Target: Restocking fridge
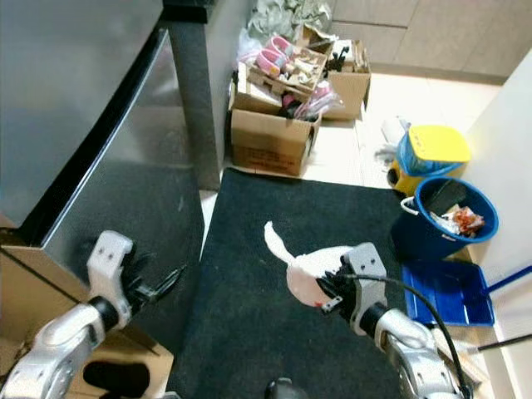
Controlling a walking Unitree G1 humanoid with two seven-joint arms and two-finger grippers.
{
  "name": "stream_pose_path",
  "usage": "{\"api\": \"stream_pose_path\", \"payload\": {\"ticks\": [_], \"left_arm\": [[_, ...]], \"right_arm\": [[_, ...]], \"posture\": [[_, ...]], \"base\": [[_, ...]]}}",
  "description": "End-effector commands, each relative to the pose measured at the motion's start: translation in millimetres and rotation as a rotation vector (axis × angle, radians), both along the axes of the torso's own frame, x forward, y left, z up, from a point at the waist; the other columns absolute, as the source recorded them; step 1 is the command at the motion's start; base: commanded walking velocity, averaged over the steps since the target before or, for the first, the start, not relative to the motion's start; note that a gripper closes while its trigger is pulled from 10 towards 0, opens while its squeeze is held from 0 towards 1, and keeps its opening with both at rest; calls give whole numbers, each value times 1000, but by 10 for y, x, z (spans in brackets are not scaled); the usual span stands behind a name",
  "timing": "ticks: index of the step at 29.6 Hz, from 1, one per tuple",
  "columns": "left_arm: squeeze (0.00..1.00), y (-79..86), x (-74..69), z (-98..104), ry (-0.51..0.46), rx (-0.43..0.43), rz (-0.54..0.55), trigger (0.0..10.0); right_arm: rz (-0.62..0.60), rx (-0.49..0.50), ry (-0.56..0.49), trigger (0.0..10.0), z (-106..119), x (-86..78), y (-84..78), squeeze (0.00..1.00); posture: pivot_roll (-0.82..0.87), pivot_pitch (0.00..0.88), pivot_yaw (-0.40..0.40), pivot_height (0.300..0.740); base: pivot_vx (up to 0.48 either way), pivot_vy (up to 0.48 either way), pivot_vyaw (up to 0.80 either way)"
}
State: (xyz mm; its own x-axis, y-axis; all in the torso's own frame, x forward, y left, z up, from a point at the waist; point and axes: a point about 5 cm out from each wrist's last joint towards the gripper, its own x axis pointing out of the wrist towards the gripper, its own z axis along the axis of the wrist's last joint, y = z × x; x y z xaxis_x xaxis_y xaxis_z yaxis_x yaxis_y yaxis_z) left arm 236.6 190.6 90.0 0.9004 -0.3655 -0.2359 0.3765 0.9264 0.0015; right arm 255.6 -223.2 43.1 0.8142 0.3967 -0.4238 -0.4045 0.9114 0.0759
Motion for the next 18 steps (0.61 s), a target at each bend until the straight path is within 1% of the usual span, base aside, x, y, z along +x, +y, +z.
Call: {"api": "stream_pose_path", "payload": {"ticks": [1, 2, 3, 4, 5, 6, 7, 8, 9, 11, 12, 13, 14, 16, 17, 18], "left_arm": [[0, 353, -61, 84, -38, 78, 142, 10000], [0, 353, -61, 84, -38, 78, 142, 10000], [0, 463, -118, 123, -54, 97, 176, 6039], [0, 463, -118, 123, -54, 97, 176, 6039], [0, 560, -161, 185, -71, 114, 187, 941], [0, 560, -161, 185, -71, 114, 187, 941], [0, 648, -187, 258, -92, 135, 195, 0], [0, 648, -187, 258, -92, 135, 195, 0], [0, 725, -209, 299, -105, 165, 203, 0], [0, 800, -246, 271, -87, 210, 208, 0], [0, 794, -263, 206, -66, 245, 203, 10000], [0, 762, -276, 131, -38, 261, 190, 10000], [0, 762, -276, 131, -38, 261, 190, 10000], [0, 640, -295, -25, 15, 258, 138, 10000], [0, 640, -295, -25, 15, 258, 138, 10000], [0, 577, -300, -121, 51, 254, 109, 10000]], "right_arm": [[-30, -7, 1, 10000, -36, -31, -53, 0], [-30, -7, 1, 10000, -36, -31, -53, 0], [-37, -6, -2, 10000, -49, -24, -49, 0], [-37, -6, -2, 10000, -49, -24, -49, 0], [-39, -4, -5, 10000, -55, -13, -40, 0], [-39, -4, -5, 10000, -55, -13, -40, 0], [-40, -2, -9, 10000, -54, -3, -35, 0], [-40, -2, -9, 10000, -54, -3, -35, 0], [-39, -2, -13, 10000, -53, 4, -33, 0], [-38, -2, -17, 10000, -53, 10, -40, 0], [-39, -5, -18, 10000, -61, 13, -47, 0], [-38, -7, -18, 10000, -66, 16, -49, 0], [-38, -7, -18, 10000, -66, 16, -49, 0], [-36, -9, -21, 10000, -67, 29, -42, 0], [-36, -9, -21, 10000, -67, 29, -42, 0], [-35, -9, -24, 10000, -64, 38, -36, 0]], "posture": [[-57, 180, -9, 740], [-57, 180, -9, 740], [-47, 184, -8, 740], [-47, 184, -8, 740], [-35, 190, -10, 740], [-35, 190, -10, 740], [-30, 194, -11, 740], [-30, 194, -11, 740], [-25, 200, -13, 740], [-20, 201, -17, 740], [-20, 202, -19, 740], [-21, 201, -20, 740], [-21, 201, -20, 740], [-27, 198, -22, 740], [-27, 198, -22, 740], [-27, 196, -22, 740]], "base": [[0, 0, 0], [0, 0, 0], [0, 0, 0], [0, 0, 0], [0, 0, 0], [0, 0, 0], [0, 0, 0], [0, 0, 0], [0, 0, 0], [0, 0, 0], [0, 0, 0], [0, 0, 0], [0, 0, 0], [0, 0, 0], [0, 0, 0], [0, 0, 0]]}}
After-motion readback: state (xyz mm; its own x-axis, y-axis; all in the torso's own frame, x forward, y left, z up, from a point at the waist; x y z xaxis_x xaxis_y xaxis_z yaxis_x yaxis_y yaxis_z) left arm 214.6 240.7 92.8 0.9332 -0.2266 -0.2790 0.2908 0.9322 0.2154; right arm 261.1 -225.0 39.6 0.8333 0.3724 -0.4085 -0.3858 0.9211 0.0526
